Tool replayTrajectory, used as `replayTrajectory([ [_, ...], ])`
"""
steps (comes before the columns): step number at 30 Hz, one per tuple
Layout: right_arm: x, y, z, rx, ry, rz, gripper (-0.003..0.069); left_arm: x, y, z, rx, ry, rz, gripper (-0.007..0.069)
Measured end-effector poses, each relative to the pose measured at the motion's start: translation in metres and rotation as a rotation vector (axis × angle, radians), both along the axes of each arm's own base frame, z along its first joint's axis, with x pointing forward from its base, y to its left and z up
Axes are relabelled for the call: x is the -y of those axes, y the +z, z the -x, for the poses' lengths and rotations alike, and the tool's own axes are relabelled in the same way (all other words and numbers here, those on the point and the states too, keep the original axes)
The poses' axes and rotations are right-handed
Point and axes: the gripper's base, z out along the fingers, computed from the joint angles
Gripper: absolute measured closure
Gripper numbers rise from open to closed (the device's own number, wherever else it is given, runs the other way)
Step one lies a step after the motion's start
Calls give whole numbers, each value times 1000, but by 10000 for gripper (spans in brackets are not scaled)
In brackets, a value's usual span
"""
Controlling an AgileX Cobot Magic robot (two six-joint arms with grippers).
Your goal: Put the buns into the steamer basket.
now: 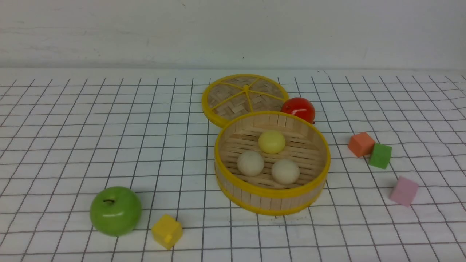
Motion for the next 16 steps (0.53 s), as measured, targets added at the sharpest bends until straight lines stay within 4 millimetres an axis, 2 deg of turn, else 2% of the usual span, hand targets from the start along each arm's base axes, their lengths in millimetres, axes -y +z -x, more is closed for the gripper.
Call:
replayTrajectory([
  [16, 0, 0, 0, 0, 0, 0, 599, 0, 0, 0, 0, 0, 0, 628],
])
